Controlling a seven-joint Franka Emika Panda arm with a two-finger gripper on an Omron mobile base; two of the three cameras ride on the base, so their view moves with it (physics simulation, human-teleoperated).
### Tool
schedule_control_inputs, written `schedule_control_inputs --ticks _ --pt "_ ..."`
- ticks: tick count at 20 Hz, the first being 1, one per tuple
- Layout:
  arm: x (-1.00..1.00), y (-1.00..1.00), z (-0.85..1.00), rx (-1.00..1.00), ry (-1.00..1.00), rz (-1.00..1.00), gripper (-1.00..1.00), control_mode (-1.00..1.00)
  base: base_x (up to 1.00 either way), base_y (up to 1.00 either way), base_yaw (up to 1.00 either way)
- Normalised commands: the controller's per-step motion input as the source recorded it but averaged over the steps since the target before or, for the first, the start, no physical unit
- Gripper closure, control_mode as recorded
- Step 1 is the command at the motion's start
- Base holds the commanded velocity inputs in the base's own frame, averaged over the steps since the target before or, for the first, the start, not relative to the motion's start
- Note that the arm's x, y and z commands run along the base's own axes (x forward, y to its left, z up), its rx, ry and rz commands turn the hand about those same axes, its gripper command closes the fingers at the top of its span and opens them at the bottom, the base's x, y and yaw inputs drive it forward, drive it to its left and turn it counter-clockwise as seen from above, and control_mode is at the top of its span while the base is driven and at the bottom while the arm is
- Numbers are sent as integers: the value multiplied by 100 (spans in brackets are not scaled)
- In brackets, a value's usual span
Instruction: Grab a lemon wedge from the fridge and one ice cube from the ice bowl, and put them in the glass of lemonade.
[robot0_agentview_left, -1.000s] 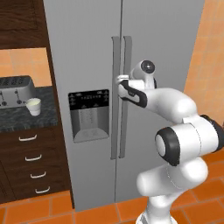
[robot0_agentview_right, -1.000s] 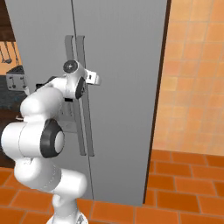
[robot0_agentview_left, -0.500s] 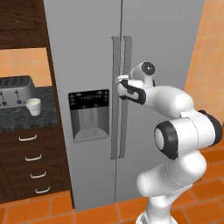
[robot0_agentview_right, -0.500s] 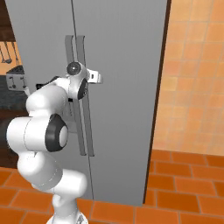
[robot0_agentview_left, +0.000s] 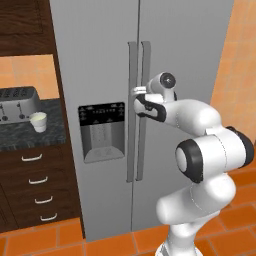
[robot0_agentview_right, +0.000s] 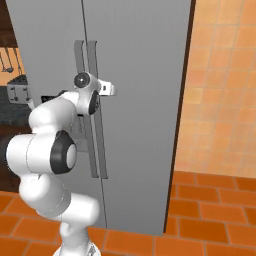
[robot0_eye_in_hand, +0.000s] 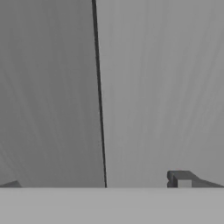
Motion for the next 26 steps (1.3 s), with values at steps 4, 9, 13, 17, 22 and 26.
schedule_control_inputs --ticks 4,9,13,17,22,26 --pt "5 -10 0 0 0 -1 -100 -100 0 0 0" --pt "8 0 0 0 0 0 100 -100 0 0 0" --pt "0 -26 3 0 3 0 100 -100 0 0 0" --pt "-33 -83 9 7 0 -7 100 -100 0 0 0" --pt "-70 -87 4 13 0 -11 100 -100 0 0 0" --pt "-100 -95 10 18 3 -15 100 -100 0 0 0"
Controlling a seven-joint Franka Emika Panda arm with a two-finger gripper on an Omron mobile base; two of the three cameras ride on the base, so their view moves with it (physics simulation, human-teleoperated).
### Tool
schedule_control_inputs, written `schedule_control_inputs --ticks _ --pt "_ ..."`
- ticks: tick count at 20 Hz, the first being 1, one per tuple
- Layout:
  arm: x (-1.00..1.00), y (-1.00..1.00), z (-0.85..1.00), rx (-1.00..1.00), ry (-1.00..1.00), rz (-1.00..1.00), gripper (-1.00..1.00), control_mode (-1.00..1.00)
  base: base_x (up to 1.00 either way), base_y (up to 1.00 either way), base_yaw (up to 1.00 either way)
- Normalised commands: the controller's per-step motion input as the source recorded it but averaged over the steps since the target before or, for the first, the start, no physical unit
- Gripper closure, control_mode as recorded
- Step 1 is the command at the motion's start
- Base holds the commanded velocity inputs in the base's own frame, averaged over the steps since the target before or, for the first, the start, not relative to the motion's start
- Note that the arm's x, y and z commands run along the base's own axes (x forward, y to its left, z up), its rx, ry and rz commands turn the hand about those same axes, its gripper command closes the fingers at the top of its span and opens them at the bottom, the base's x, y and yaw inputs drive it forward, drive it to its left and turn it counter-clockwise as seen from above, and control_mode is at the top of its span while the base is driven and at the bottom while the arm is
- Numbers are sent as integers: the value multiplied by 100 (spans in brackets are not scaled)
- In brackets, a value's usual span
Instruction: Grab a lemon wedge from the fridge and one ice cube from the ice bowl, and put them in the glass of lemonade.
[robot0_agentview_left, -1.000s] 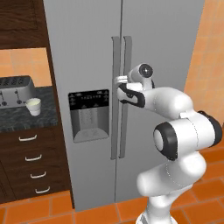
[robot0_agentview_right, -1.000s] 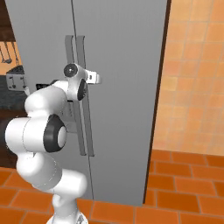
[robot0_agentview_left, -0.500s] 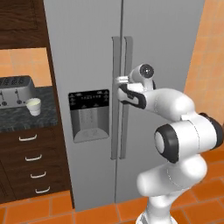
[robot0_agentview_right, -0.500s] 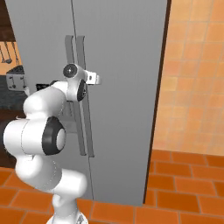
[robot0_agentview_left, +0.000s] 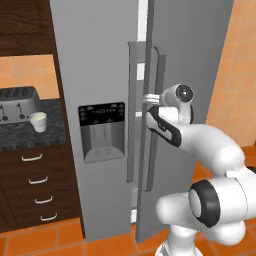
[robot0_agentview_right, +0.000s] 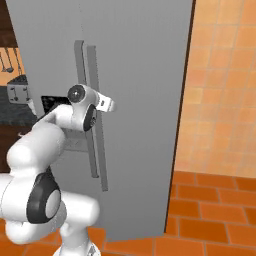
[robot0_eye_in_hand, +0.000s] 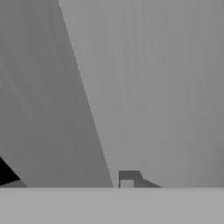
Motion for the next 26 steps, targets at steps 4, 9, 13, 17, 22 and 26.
schedule_control_inputs --ticks 4,9,13,17,22,26 --pt "-100 -100 17 21 3 -16 100 -100 0 0 0" --pt "-100 -100 11 21 1 -17 100 -100 0 0 0" --pt "-100 -100 12 21 2 -16 100 -100 0 0 0" --pt "-100 -100 24 18 2 -14 100 -100 0 0 0" --pt "-87 -68 74 13 0 -6 100 -100 0 0 0" --pt "-94 -22 98 12 -14 0 100 -100 0 0 0"
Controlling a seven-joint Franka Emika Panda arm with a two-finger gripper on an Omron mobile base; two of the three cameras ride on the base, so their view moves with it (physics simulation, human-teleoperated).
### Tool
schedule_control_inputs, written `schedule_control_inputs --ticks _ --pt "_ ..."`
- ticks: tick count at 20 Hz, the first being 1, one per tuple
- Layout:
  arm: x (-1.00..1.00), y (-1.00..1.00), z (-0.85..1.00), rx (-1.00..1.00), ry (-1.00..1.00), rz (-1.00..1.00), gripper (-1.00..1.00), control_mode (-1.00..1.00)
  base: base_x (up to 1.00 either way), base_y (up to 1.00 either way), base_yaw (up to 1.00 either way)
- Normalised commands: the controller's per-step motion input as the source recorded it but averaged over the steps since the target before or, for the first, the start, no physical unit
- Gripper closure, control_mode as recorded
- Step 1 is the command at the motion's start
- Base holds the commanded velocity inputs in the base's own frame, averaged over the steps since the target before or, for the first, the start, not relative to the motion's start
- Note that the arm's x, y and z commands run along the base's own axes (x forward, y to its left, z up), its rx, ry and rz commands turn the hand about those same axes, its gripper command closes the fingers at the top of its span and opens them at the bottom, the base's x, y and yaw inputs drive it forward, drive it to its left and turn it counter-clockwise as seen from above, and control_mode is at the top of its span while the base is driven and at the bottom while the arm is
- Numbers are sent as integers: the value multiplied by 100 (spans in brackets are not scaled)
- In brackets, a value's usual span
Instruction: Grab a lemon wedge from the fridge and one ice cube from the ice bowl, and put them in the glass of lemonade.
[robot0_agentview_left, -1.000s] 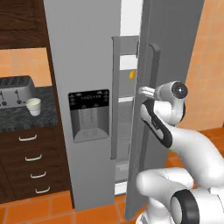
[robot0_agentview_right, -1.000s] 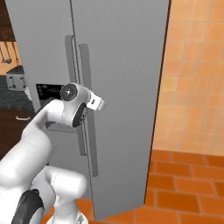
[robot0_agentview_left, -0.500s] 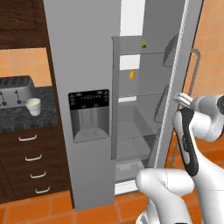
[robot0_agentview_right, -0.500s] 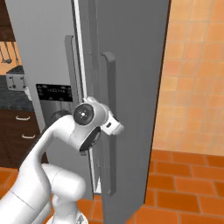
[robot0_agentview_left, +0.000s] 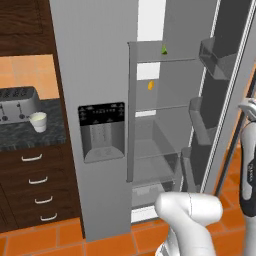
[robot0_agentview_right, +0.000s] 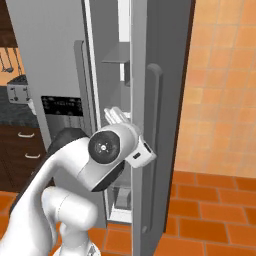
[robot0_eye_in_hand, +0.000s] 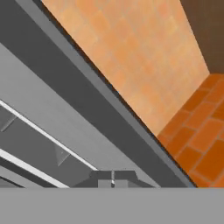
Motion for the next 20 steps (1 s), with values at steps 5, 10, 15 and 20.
schedule_control_inputs --ticks 5,10,15,20 --pt "-88 28 100 0 -8 6 100 -100 0 0 0" --pt "-88 64 100 -12 6 7 100 -100 0 0 0" --pt "36 75 18 -31 47 -1 100 -100 0 0 0" --pt "88 42 -5 -25 54 -7 100 -100 0 0 0"
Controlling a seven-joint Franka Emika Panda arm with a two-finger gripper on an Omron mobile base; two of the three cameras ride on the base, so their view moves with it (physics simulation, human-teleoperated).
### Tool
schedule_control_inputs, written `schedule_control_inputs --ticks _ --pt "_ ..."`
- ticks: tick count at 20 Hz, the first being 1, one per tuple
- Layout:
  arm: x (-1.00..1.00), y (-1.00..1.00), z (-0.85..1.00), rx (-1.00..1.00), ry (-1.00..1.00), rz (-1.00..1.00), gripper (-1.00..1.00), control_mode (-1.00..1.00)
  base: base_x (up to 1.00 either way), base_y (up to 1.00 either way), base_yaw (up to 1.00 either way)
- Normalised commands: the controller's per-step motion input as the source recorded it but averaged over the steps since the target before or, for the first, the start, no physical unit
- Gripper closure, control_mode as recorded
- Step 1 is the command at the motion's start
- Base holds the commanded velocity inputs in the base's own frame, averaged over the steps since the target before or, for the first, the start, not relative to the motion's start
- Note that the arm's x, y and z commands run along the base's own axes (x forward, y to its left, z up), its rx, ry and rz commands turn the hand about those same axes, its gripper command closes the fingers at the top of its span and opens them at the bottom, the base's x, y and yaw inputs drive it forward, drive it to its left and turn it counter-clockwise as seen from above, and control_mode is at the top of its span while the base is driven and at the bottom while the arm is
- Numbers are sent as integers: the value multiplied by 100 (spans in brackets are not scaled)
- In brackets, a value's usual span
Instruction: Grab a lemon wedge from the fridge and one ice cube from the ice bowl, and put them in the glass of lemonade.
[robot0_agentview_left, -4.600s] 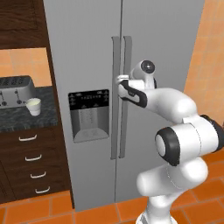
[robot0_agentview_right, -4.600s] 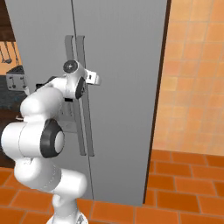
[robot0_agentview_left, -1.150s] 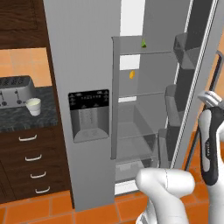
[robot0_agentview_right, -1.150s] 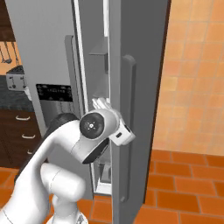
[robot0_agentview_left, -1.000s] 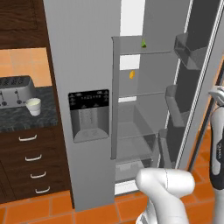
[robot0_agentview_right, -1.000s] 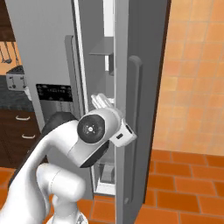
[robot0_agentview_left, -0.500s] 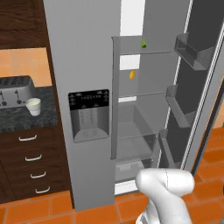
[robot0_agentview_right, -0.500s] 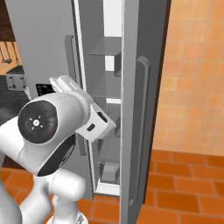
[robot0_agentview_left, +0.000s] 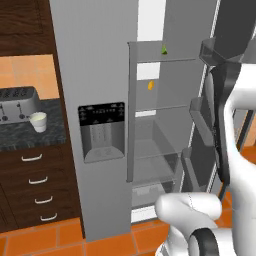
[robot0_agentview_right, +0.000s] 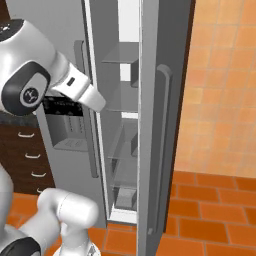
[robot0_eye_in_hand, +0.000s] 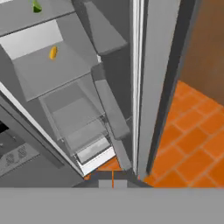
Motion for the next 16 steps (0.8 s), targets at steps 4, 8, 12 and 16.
schedule_control_inputs --ticks 4,8,12,16 --pt "69 1 -61 -6 14 -1 100 -100 0 0 0" --pt "82 13 -41 -11 -1 0 -100 -100 0 0 0" --pt "51 4 17 -32 12 0 -100 -100 0 0 0" --pt "34 0 -22 -44 0 -2 -100 -100 0 0 0"
